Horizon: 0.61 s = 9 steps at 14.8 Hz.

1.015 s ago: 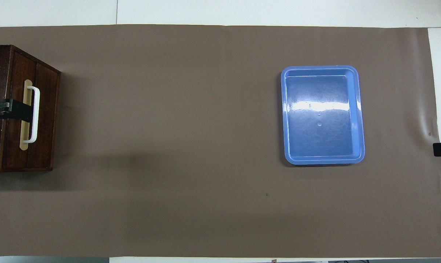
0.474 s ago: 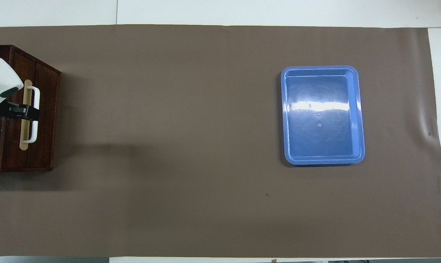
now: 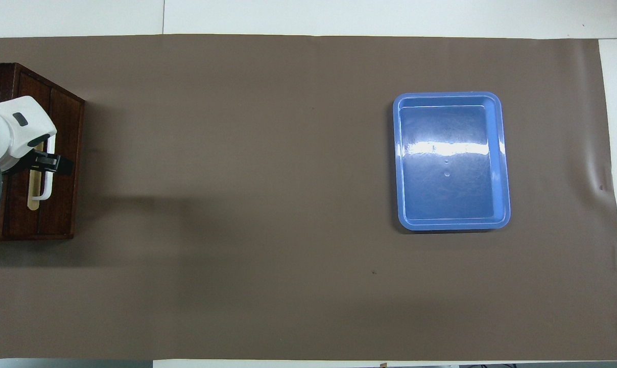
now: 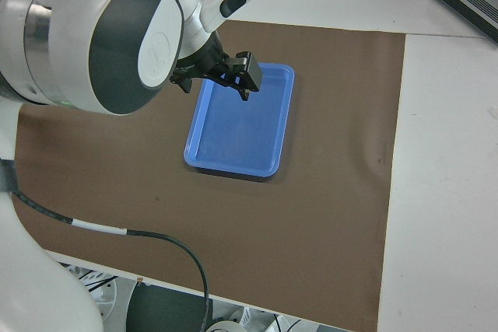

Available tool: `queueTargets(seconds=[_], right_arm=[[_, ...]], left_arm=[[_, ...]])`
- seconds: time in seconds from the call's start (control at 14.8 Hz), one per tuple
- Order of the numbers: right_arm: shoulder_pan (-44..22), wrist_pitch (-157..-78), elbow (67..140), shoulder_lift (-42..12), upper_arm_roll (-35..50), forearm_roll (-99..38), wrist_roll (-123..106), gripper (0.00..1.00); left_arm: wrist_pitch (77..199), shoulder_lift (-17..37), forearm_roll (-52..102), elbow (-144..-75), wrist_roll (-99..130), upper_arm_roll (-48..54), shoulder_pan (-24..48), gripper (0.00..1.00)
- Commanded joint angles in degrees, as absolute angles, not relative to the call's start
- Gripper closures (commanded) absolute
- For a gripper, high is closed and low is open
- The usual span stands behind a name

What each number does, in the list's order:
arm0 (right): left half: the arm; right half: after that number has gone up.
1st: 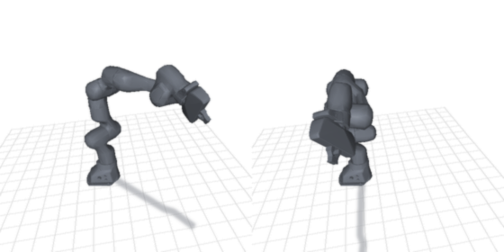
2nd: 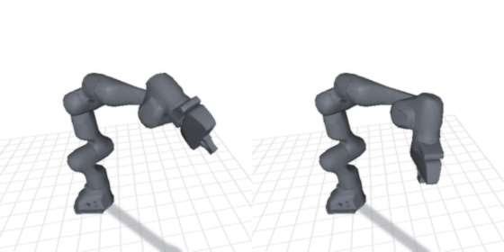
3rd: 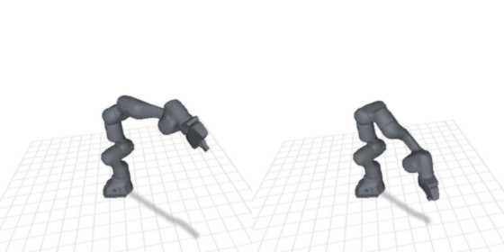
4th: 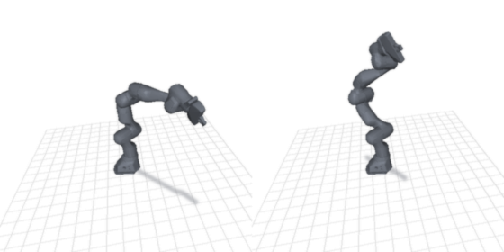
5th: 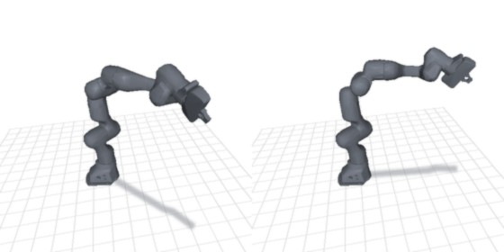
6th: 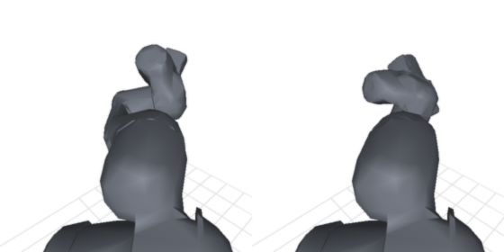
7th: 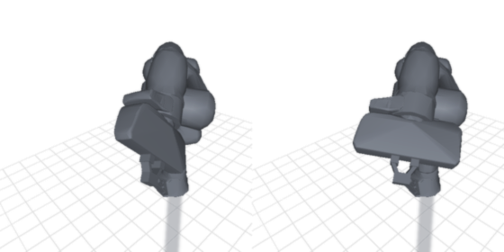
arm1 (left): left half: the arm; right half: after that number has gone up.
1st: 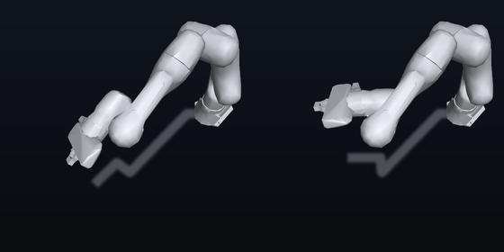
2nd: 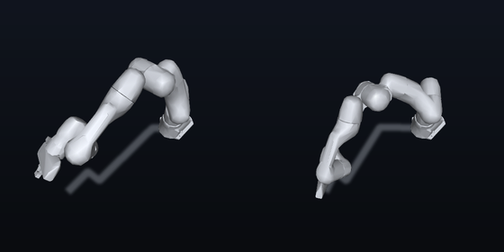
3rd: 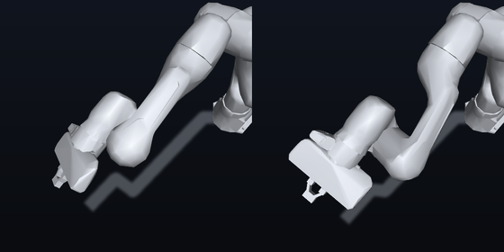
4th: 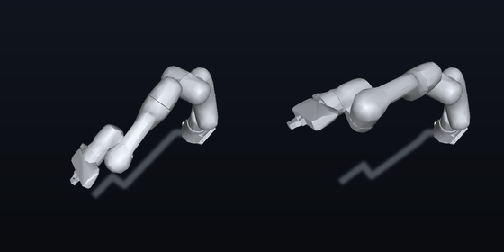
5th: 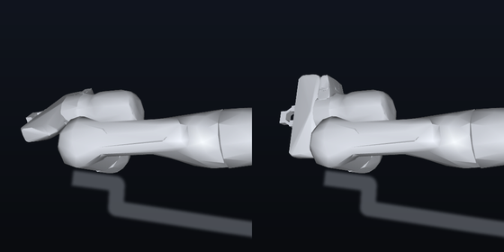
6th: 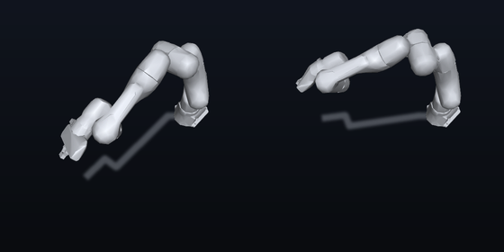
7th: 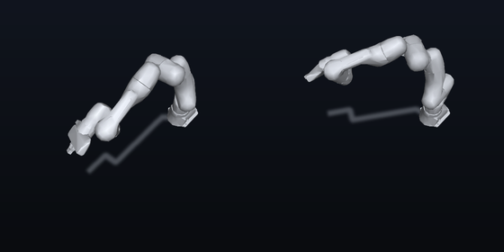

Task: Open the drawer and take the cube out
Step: 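Pull the drawer open with the left gripper while the right gripper advances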

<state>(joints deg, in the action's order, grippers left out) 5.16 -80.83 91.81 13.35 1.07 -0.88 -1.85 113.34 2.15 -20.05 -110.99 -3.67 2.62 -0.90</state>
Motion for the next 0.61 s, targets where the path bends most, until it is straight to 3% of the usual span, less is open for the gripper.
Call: queueTargets(seconds=[0.0, 0.54], right_arm=[[6.6, -84.5, 92.1, 8.5, 1.6, -1.7, -3.6, 0.0], [5.5, -95.3, 90.4, -2.1, 1.8, -1.1, -3.6, 0.0]], left_arm=[[114.9, 2.9, -21.4, -112.1, -0.1, 2.2, 1.3, 0.0], [121.1, 4.0, -23.0, -115.7, -0.1, 2.1, -0.7, 0.0]])
